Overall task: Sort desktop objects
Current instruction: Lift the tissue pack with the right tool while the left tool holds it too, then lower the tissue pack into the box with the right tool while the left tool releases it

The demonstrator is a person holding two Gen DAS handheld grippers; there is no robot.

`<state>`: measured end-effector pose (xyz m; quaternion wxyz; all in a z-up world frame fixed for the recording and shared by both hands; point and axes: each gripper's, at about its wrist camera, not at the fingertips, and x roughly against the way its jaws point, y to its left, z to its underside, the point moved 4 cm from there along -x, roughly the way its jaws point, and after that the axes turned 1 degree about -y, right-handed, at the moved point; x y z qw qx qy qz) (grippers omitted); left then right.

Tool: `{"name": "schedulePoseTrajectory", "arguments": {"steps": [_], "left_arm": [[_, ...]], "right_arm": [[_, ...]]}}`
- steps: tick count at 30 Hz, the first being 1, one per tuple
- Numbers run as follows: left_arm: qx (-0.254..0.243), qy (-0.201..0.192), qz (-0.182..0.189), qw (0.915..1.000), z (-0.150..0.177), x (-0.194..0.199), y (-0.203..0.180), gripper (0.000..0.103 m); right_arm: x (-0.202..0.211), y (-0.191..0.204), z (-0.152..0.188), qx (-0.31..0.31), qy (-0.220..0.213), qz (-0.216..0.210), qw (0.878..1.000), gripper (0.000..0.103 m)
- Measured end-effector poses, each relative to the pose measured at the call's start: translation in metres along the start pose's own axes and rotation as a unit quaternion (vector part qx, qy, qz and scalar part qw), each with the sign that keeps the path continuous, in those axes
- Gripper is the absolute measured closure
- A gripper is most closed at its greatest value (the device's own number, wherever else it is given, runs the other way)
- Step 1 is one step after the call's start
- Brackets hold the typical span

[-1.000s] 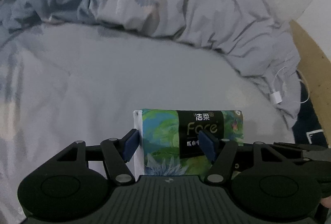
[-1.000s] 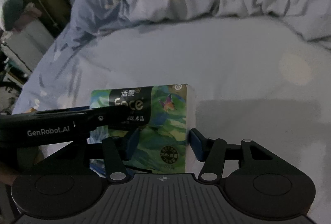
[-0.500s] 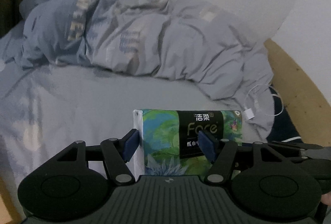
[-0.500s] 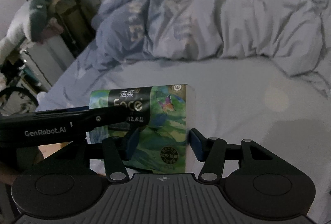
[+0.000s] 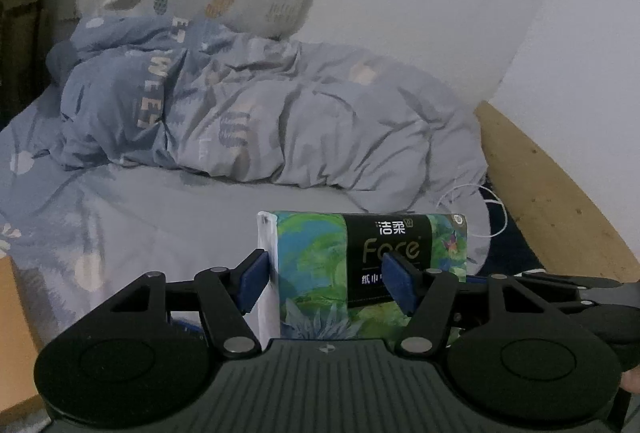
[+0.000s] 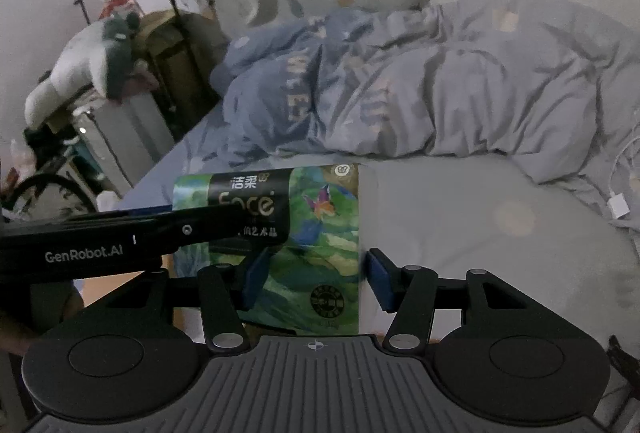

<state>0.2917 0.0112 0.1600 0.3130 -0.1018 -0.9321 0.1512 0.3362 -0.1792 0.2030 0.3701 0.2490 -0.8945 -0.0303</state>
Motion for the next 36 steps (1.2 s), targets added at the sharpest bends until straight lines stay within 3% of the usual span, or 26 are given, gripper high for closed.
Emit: {"name": "schedulePoseTrajectory", "arguments": {"steps": [8,17,25,36], "left_arm": [[-0.002,-0.002,-0.001,1.0,0.032,0.033,-0.007,0.035],[0.001,0.011,0.002,0.9999,0.071,0.051,-0.006,0.035],[-0.016,0.037,-0.007,0.9991,0.11,0.043,-0.009,0.035],[0.006,0.106,-0.016,0.9942,0.169,0.009,0.014,0.034]], "right_arm": [[0.038,0.02,0.04,0.005,0.001,-0.002,1.0,0.045],[0.051,0.03,0.095,0.001,0.022,-0.011,1.0,0.045],[0.042,0.022,0.138,-0.012,0.049,-0.01,0.999,0.045],[0.006,0.008,0.201,-0.024,0.106,-0.002,0.994,0.045]]}}
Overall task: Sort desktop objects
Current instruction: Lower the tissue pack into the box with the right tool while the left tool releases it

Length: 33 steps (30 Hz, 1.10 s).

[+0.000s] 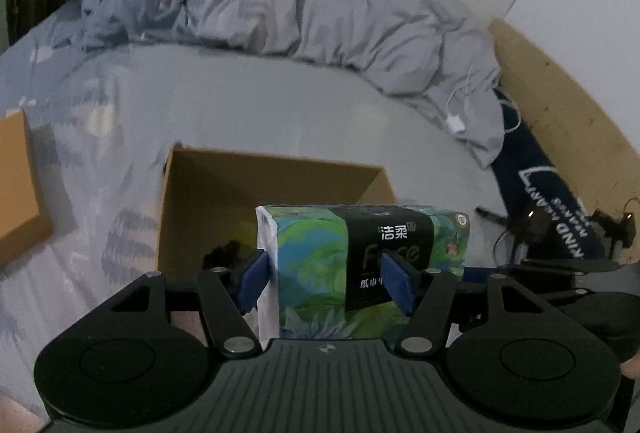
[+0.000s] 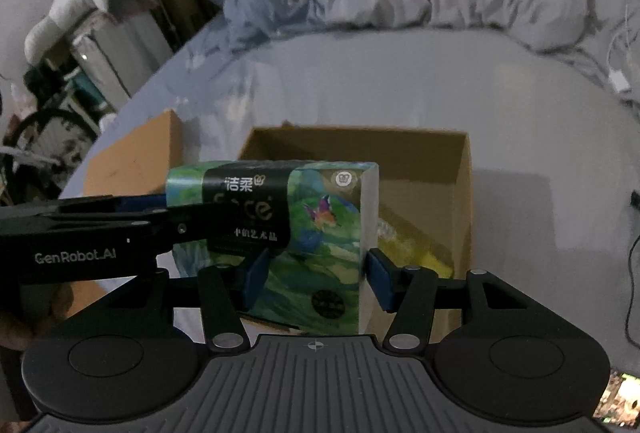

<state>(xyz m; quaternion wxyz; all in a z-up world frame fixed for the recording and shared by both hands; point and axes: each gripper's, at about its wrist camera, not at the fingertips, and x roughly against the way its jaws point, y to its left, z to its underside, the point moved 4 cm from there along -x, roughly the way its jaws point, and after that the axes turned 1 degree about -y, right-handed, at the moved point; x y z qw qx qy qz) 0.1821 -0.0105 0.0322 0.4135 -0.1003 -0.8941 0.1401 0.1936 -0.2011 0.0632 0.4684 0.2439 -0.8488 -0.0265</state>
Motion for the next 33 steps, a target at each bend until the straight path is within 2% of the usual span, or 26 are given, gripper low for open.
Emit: {"name": "schedulePoseTrajectory", "arguments": {"steps": [12,26,33], "left_arm": [[-0.004,0.047,-0.019,0.9987,0.029,-0.042,0.011,0.034],[0.0,0.102,-0.019,0.9946,0.046,-0.096,0.018,0.033],[-0.003,0.11,-0.031,0.9934,0.048,-0.109,0.022,0.033]], "right_arm": [[-0.052,-0.018,0.033,-0.011,0.053,0.004,0.999,0.045],[-0.104,-0.05,0.052,-0.025,0.112,0.004,0.993,0.045],[-0.122,-0.059,0.053,-0.032,0.124,-0.005,0.992,0.044]]}}
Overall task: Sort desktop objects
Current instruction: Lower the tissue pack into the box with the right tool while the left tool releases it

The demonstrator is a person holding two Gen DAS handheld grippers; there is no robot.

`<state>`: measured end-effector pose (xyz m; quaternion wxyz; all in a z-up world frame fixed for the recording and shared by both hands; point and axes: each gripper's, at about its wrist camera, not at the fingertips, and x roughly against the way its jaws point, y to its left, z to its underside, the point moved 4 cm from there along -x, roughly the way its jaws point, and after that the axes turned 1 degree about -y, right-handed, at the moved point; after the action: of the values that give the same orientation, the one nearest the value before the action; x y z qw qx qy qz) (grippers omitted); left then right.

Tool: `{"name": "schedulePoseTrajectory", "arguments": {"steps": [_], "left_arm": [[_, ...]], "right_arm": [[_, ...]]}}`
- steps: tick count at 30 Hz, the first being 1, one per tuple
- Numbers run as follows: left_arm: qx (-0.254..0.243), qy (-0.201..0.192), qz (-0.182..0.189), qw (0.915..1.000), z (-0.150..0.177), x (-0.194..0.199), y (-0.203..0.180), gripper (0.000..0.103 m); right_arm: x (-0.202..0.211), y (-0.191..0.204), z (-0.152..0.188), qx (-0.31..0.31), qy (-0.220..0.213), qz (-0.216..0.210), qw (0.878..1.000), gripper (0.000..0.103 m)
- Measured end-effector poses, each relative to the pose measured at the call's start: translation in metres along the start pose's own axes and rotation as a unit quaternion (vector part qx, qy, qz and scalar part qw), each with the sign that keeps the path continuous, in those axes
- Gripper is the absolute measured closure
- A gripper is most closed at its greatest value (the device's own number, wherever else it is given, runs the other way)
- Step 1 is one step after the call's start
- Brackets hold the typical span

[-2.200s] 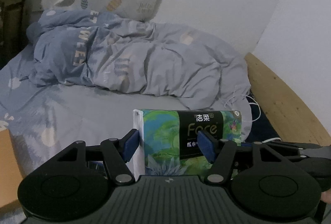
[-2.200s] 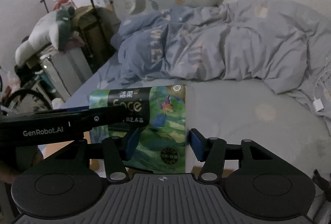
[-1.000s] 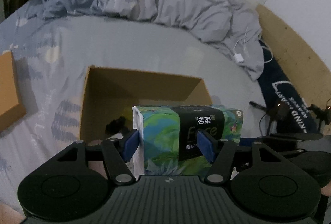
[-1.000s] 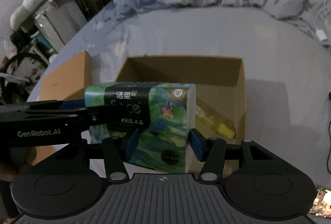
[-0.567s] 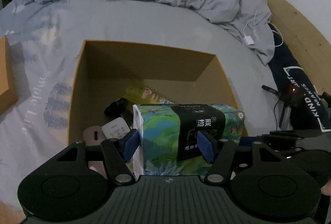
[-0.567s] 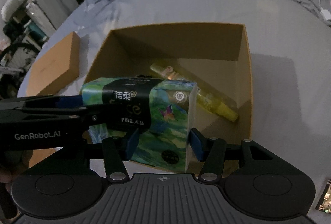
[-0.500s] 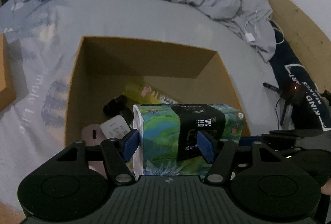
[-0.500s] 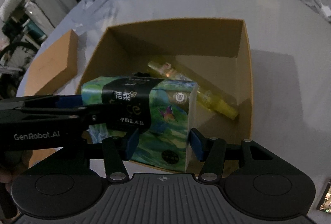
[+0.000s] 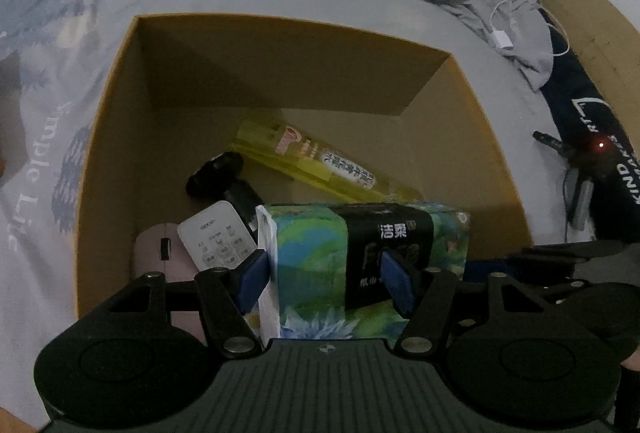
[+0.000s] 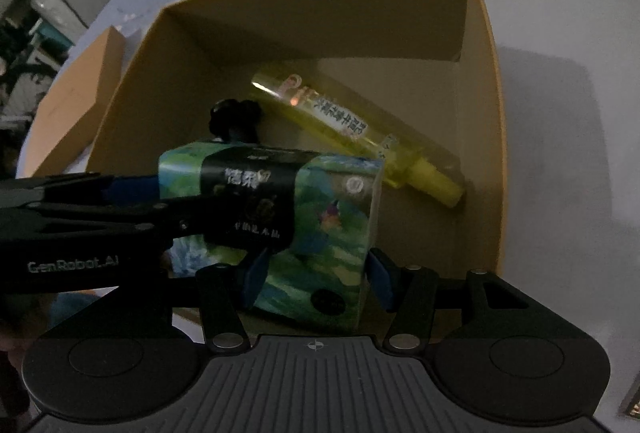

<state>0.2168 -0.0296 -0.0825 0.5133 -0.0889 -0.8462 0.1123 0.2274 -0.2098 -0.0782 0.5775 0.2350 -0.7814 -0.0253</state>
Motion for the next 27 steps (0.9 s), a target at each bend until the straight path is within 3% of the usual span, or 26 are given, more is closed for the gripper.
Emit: {"name": "schedulePoseTrajectory", "arguments": {"steps": [7,14,19,21,27], "left_arm": [[0.007,-0.002,0.004,1.0,0.0,-0.006,0.006,0.029],[-0.001,-0.01,0.003,0.9999,0.008,-0.004,0.008,0.023],[-0.011,-0.04,0.002,0.9991,0.008,0.016,0.009,0.003],[-0.01,-0.052,0.008,0.9986,0.006,0.025,0.009,0.0],[-0.018,-0.075,0.008,0.997,0.006,0.047,0.008,0.0]], "right_arm": [[-0.006,-0.003,-0.006,0.002,-0.002,-0.01,1.0,0.041],[-0.012,0.01,-0.001,0.027,0.009,-0.006,1.0,0.021],[-0.004,0.016,0.003,0.032,0.0,-0.007,0.999,0.015],[0.003,0.019,0.004,0.032,-0.012,-0.001,0.999,0.0],[0.026,0.02,0.006,0.027,-0.044,0.014,0.999,0.0]]}}
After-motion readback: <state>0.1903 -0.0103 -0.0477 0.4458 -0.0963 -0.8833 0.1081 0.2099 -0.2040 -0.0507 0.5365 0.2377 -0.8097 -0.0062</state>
